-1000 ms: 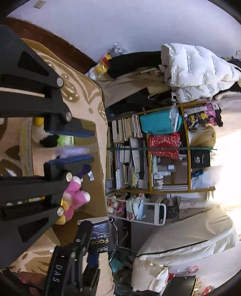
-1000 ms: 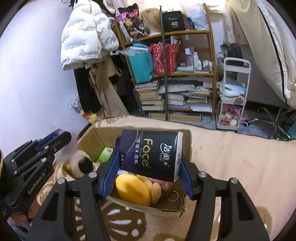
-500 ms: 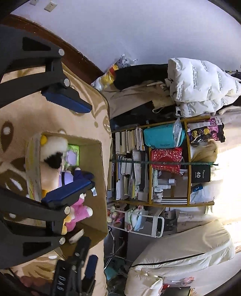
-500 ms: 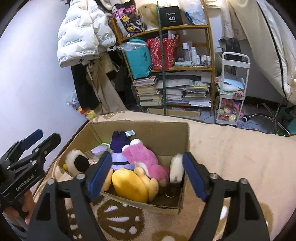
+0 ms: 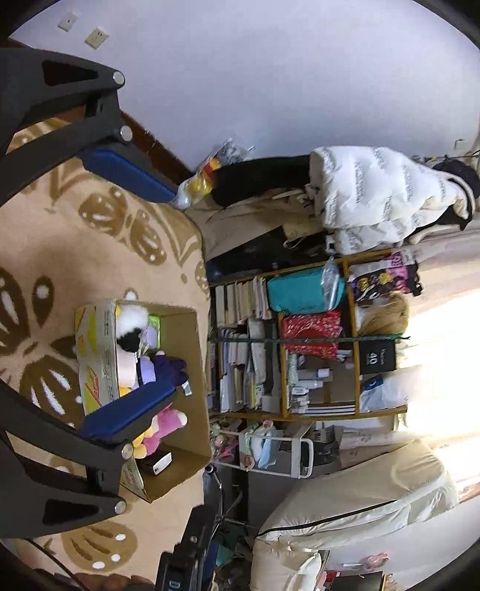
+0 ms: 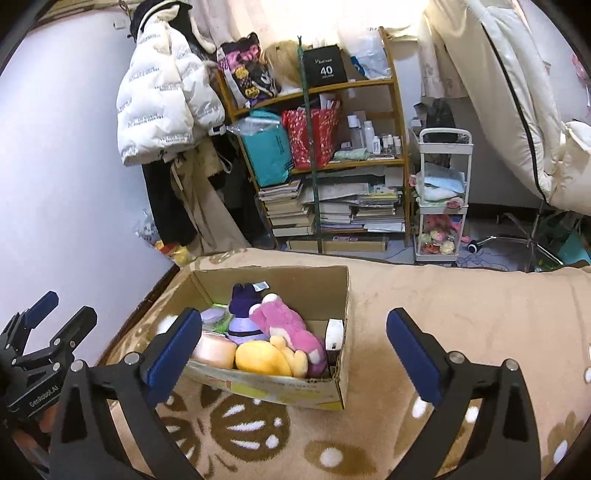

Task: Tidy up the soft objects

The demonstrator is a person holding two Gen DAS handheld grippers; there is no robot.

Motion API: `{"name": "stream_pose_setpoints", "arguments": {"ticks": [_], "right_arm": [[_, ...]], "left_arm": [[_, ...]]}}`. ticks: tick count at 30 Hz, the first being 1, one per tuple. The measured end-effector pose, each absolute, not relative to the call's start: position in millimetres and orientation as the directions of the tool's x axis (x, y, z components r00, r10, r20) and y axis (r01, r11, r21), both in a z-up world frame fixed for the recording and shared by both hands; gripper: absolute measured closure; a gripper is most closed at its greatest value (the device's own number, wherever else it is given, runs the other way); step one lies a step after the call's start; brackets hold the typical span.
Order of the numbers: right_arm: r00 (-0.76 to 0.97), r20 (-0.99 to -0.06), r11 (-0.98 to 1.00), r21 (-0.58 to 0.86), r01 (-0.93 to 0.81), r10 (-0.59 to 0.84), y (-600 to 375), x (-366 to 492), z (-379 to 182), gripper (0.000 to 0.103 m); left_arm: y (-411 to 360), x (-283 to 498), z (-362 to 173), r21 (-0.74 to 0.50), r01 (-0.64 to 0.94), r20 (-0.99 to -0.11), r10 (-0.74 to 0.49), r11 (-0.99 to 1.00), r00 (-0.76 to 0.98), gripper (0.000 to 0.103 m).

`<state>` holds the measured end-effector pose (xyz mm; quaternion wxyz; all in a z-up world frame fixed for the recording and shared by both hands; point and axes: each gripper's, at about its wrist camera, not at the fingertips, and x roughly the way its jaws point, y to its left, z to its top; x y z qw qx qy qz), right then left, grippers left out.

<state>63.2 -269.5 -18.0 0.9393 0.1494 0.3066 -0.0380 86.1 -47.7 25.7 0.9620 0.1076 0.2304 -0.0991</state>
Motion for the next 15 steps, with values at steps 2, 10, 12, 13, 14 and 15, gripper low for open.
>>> {"name": "stream_pose_setpoints", "arguments": {"ticks": [2, 10, 12, 13, 14, 15], "right_arm": [[0.819, -0.574, 0.959, 0.233, 0.163, 0.000, -267, 53, -9, 0.000], [0.848, -0.529, 0.968, 0.198, 0.152, -0.025, -264, 7, 20, 0.000], [0.855, -0.517, 0.972, 0.176, 0.154, -0.042, -262, 1, 25, 0.000], [0.862, -0.503, 0.975, 0.158, 0.159, -0.059, -260, -4, 28, 0.000], [0.872, -0.483, 0.977, 0.131, 0.166, -0.083, -258, -10, 32, 0.000], [0.878, -0.468, 0.979, 0.108, 0.171, -0.101, -255, -14, 34, 0.000]], "left_arm": [[-44, 80, 32, 0.153, 0.231, -0.456, -0.139, 0.961, 0.879, 0.004], [-25, 56, 41, 0.120, 0.224, -0.450, -0.148, 0.967, 0.881, 0.003], [-21, 50, 44, 0.121, 0.217, -0.449, -0.142, 0.968, 0.882, 0.003], [-21, 48, 45, 0.120, 0.215, -0.448, -0.141, 0.969, 0.883, 0.003], [-18, 45, 46, 0.118, 0.214, -0.448, -0.140, 0.970, 0.883, 0.003], [-16, 42, 47, 0.114, 0.215, -0.451, -0.142, 0.970, 0.881, 0.003]]}}
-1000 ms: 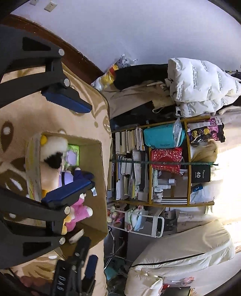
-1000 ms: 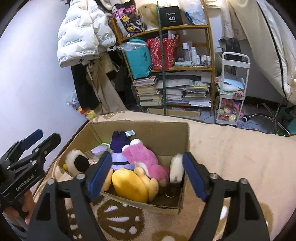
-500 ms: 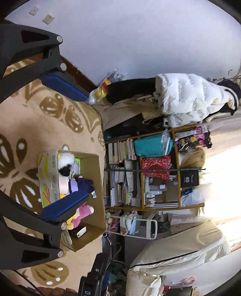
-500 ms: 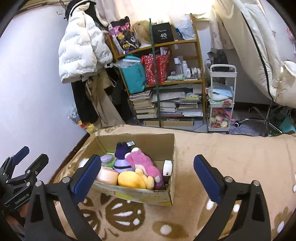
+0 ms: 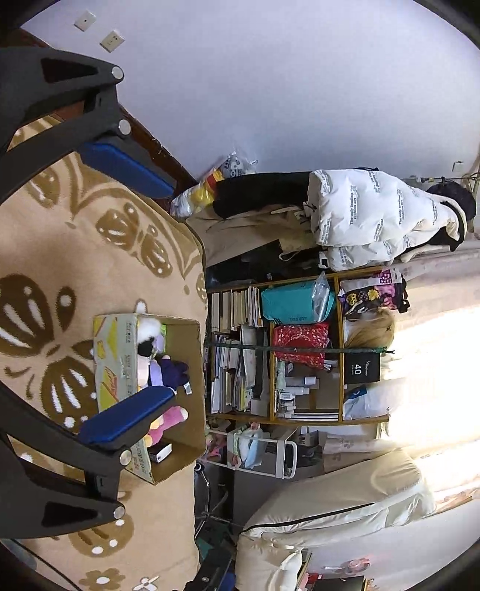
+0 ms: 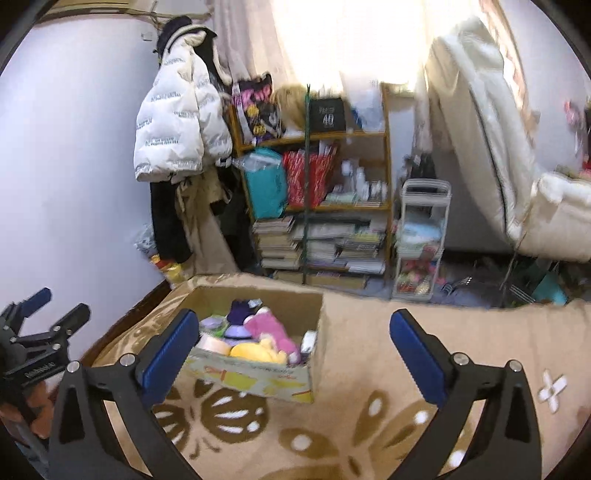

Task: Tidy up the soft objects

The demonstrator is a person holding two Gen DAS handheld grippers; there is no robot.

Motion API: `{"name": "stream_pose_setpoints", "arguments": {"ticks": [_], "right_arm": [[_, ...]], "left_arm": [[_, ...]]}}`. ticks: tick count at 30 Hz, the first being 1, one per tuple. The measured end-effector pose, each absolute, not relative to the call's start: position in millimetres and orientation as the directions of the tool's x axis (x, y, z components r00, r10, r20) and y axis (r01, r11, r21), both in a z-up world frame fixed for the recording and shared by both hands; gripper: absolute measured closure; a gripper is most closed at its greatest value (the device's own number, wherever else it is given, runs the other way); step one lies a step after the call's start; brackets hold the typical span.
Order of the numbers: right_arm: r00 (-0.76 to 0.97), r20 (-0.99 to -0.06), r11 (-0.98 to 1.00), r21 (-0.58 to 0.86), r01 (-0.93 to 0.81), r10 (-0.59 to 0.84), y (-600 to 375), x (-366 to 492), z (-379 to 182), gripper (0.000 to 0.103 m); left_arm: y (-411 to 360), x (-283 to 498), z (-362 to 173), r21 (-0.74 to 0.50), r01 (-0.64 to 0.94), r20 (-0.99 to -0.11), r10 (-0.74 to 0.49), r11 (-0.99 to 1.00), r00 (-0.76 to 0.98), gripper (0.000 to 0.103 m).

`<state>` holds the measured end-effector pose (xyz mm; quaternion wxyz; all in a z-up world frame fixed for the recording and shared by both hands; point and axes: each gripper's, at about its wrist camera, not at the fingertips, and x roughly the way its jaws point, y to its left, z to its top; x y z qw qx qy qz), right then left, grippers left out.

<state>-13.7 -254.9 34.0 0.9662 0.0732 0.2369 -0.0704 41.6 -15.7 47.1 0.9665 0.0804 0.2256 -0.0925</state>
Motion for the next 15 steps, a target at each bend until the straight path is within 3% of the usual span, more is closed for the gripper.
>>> {"name": "stream_pose_setpoints", "arguments": {"ticks": [15], "right_arm": [[0.859, -0.501, 0.984, 0.070, 0.162, -0.106, -238, -25, 10, 0.000]], "left_arm": [[9, 14, 34, 0.109, 0.180, -0.465, -0.110, 0.978, 0.879, 0.003]]}}
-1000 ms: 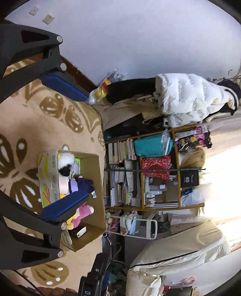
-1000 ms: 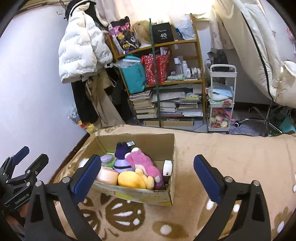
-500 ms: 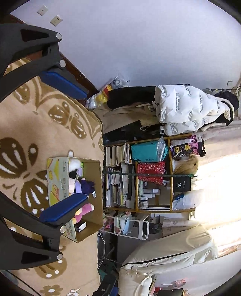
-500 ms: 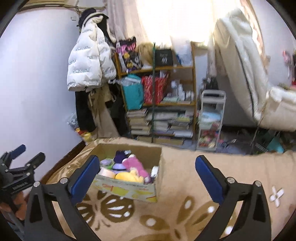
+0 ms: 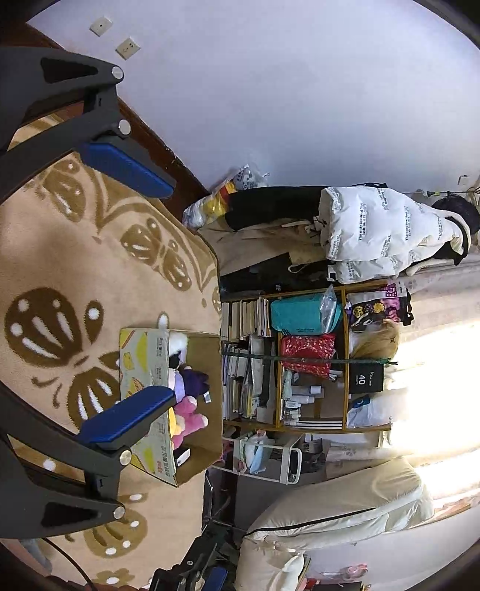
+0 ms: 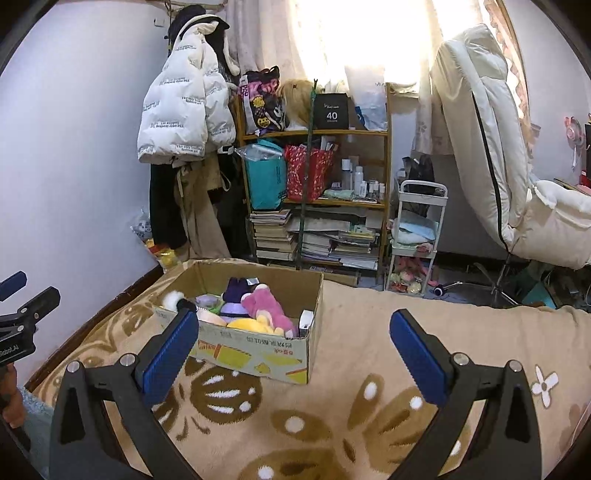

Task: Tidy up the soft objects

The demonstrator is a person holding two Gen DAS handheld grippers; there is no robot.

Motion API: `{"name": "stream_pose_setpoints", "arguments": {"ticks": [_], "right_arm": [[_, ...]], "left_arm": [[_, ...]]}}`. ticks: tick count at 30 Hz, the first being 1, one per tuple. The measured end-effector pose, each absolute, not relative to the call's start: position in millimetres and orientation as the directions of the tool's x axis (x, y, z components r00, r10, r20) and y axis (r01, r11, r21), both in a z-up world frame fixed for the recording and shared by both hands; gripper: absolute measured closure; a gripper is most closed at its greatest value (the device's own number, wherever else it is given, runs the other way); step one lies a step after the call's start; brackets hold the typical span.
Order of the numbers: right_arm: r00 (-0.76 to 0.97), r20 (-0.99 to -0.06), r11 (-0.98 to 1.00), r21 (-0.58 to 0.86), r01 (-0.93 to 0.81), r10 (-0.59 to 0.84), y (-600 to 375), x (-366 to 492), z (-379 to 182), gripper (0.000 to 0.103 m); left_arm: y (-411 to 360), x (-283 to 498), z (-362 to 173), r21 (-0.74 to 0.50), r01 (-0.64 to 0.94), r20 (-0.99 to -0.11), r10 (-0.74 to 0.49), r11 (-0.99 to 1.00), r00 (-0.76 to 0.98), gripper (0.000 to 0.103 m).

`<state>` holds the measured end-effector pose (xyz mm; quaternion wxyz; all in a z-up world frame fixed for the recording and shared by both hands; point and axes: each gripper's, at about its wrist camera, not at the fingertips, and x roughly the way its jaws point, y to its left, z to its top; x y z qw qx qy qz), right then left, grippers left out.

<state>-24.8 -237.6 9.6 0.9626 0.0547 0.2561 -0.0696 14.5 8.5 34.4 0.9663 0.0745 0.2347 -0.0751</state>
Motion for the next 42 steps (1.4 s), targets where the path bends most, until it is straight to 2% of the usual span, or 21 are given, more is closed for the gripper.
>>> {"name": "stream_pose_setpoints", "arguments": {"ticks": [8, 22, 42], "right_arm": [[0.854, -0.504, 0.978, 0.074, 0.194, -0.132, -242, -23, 6, 0.000], [0.854, -0.498, 0.969, 0.096, 0.227, -0.151, -251, -23, 7, 0.000], [0.847, -0.510, 0.973, 0.071, 0.220, -0.154, -247, -22, 2, 0.000]], "left_arm": [[9, 22, 26, 0.113, 0.171, -0.469, -0.100, 0.979, 0.878, 0.003], [-4, 16, 21, 0.156, 0.208, -0.420, -0.125, 0.966, 0.899, 0.003], [-10, 20, 16, 0.157, 0.223, -0.458, -0.130, 0.962, 0.880, 0.003]]}}
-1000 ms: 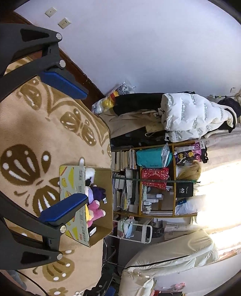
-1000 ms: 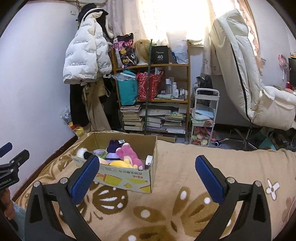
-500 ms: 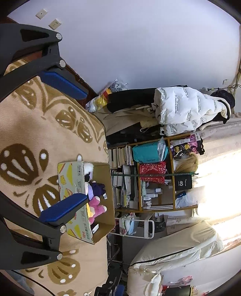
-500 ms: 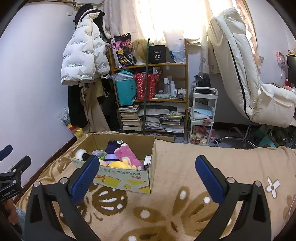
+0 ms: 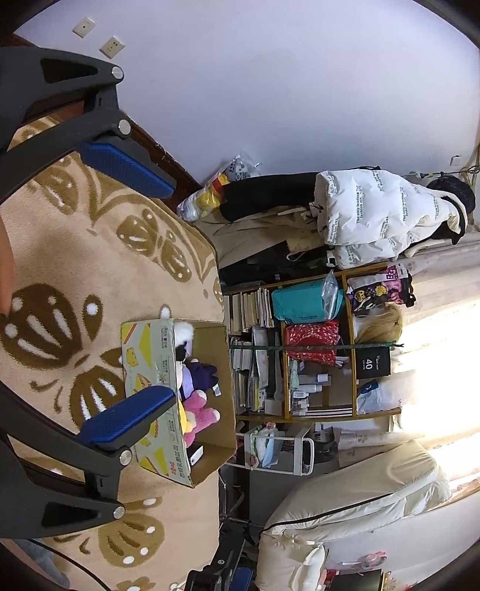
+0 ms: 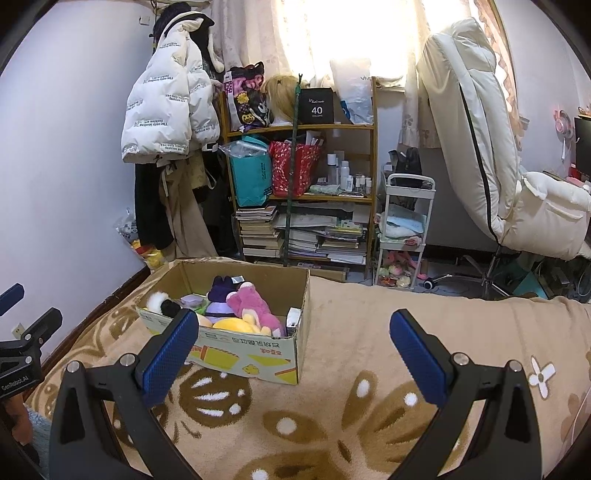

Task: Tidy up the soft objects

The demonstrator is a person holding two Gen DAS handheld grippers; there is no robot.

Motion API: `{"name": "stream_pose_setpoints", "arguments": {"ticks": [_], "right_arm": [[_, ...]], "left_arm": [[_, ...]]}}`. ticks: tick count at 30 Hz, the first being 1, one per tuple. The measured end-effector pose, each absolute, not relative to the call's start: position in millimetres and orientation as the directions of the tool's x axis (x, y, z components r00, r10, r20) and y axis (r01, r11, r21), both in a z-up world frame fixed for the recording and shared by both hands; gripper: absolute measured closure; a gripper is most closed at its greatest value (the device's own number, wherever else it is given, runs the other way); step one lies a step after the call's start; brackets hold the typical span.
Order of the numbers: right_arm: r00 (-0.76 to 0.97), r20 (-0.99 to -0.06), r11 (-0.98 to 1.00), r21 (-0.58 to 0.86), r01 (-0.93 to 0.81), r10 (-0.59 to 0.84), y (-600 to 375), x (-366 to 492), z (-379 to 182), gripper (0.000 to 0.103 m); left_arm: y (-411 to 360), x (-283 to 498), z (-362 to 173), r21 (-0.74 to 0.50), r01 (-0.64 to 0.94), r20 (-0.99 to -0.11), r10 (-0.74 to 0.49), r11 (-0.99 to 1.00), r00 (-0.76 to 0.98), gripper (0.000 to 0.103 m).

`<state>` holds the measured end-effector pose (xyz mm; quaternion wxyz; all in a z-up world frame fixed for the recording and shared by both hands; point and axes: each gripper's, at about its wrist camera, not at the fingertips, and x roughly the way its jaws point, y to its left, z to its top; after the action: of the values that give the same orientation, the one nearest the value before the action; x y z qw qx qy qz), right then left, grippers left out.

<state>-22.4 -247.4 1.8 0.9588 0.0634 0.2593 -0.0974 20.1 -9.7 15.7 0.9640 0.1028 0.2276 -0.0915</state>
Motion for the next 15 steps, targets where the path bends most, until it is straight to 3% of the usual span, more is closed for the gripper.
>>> {"name": "stream_pose_setpoints", "arguments": {"ticks": [15], "right_arm": [[0.836, -0.530, 0.972, 0.084, 0.219, -0.142, -256.4, -18.4, -2.2, 0.000]], "left_arm": [[-1.9, 25.6, 15.8, 0.130, 0.214, -0.471, -0.129, 0.968, 0.872, 0.003]]}}
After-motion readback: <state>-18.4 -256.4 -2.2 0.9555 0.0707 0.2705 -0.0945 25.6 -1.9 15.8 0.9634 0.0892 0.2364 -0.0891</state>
